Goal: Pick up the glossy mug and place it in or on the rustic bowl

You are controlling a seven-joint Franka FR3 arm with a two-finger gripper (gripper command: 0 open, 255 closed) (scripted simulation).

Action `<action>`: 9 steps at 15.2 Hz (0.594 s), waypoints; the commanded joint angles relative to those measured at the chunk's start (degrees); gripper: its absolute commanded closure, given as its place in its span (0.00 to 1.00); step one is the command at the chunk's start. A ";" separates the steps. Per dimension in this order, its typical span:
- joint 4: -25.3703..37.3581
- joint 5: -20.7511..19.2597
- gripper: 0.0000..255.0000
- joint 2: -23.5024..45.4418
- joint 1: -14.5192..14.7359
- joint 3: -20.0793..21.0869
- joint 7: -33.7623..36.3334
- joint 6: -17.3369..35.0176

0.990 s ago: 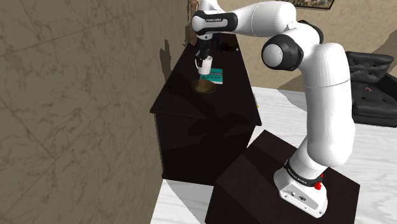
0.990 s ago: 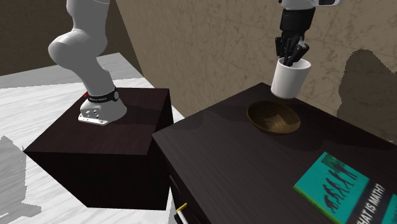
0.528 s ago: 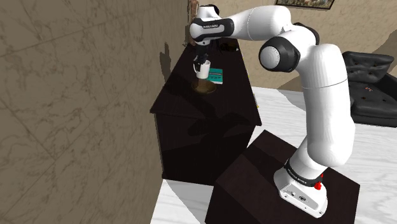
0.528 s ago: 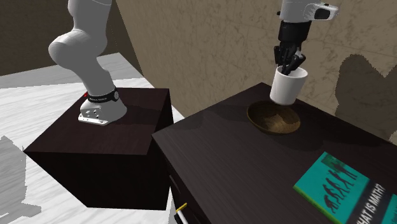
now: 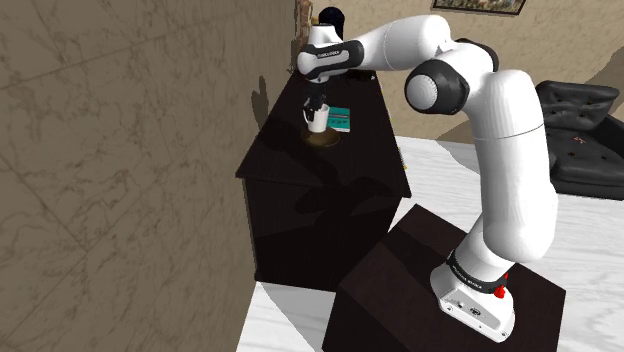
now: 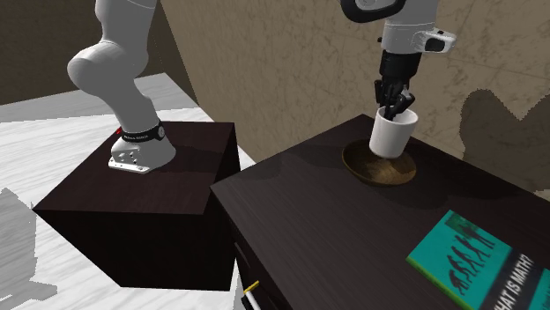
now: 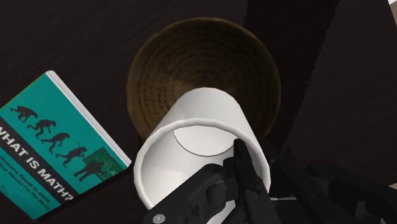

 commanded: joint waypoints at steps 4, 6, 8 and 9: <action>-1.62 0.25 1.00 0.79 -0.05 0.14 -0.20 2.44; -1.61 0.25 1.00 0.79 -0.05 0.14 -0.20 2.44; -1.61 0.25 1.00 0.79 -0.05 0.14 -0.20 2.44; -1.61 0.25 1.00 0.79 -0.05 0.14 -0.20 2.44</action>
